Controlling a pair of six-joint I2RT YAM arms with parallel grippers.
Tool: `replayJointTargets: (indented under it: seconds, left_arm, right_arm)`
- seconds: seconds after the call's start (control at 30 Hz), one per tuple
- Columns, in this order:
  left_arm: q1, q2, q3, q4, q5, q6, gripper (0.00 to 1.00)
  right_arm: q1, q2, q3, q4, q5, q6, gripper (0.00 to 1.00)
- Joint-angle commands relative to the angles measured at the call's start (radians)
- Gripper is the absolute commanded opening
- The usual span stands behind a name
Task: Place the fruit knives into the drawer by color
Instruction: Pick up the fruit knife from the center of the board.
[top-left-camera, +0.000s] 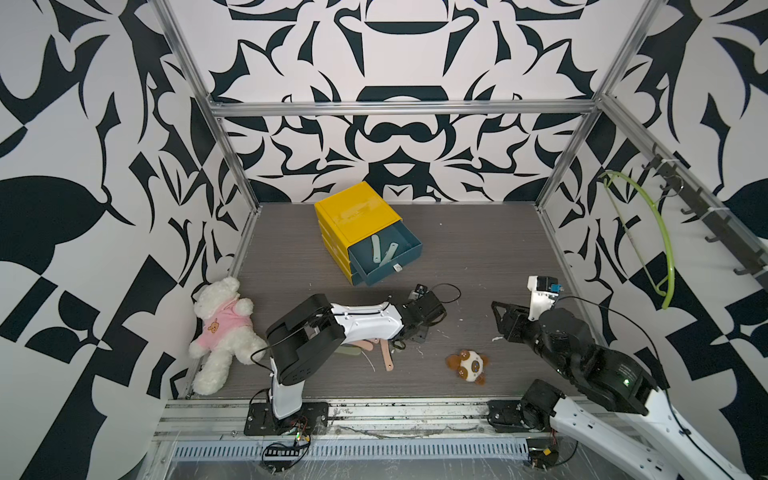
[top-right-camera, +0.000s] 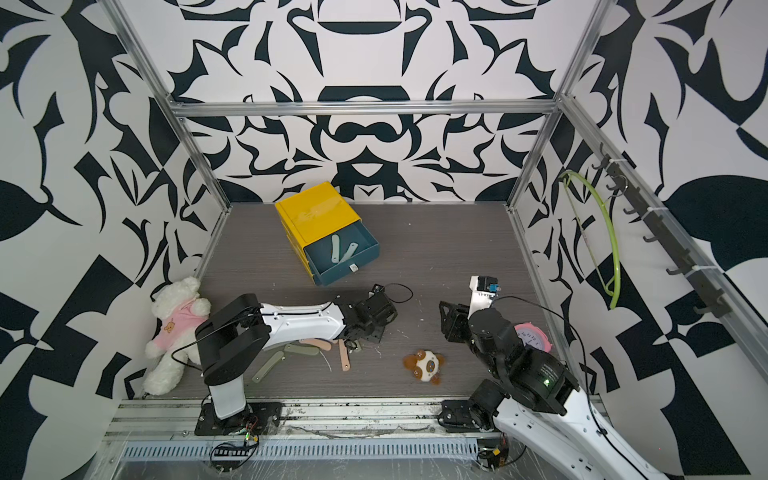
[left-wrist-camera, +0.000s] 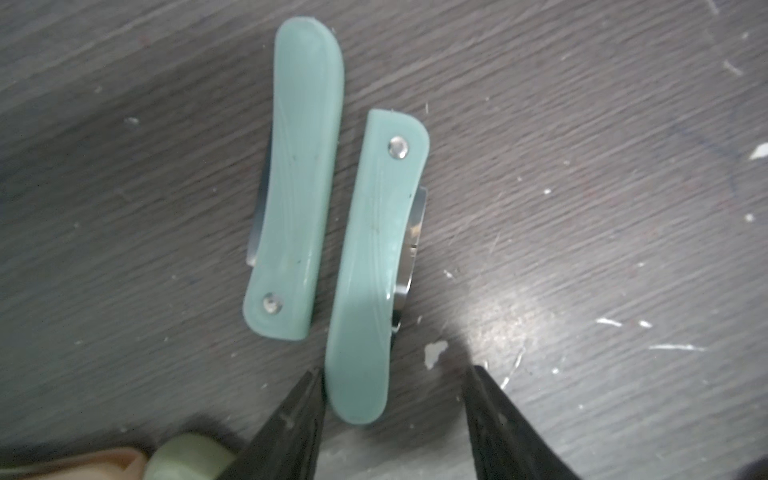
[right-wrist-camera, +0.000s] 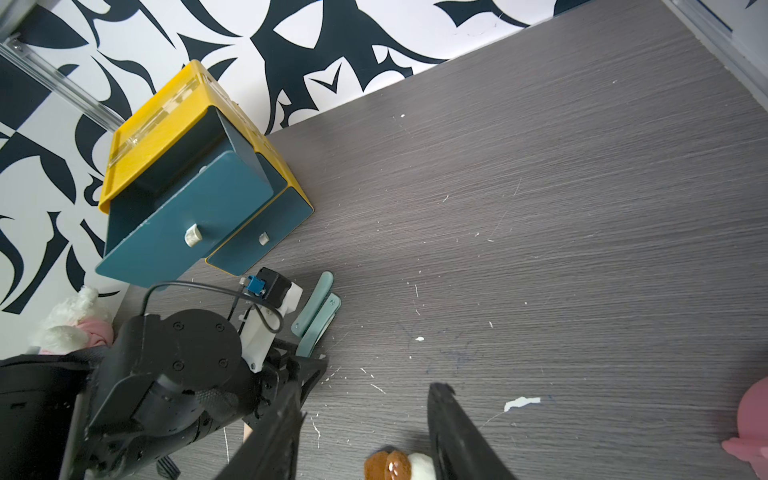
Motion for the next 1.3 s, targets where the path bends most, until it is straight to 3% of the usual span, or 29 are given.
replayJointTargets:
  seconds: [0.0,0.7,1.27]
  left_arm:
    - [0.009,0.056,0.016,-0.019,0.041,0.013,0.57]
    - [0.034,0.147,0.095,-0.049,0.025,0.086,0.34]
    - [-0.018,0.057,0.113,-0.046,0.039,0.094,0.24]
  right_arm:
    - [0.003,-0.007,0.026,-0.006,0.034,-0.004,0.51]
    - [0.002,-0.002,0.028,-0.002,0.033,0.004,0.52]
    - [0.003,0.004,0.027,0.005,0.038,0.018,0.51]
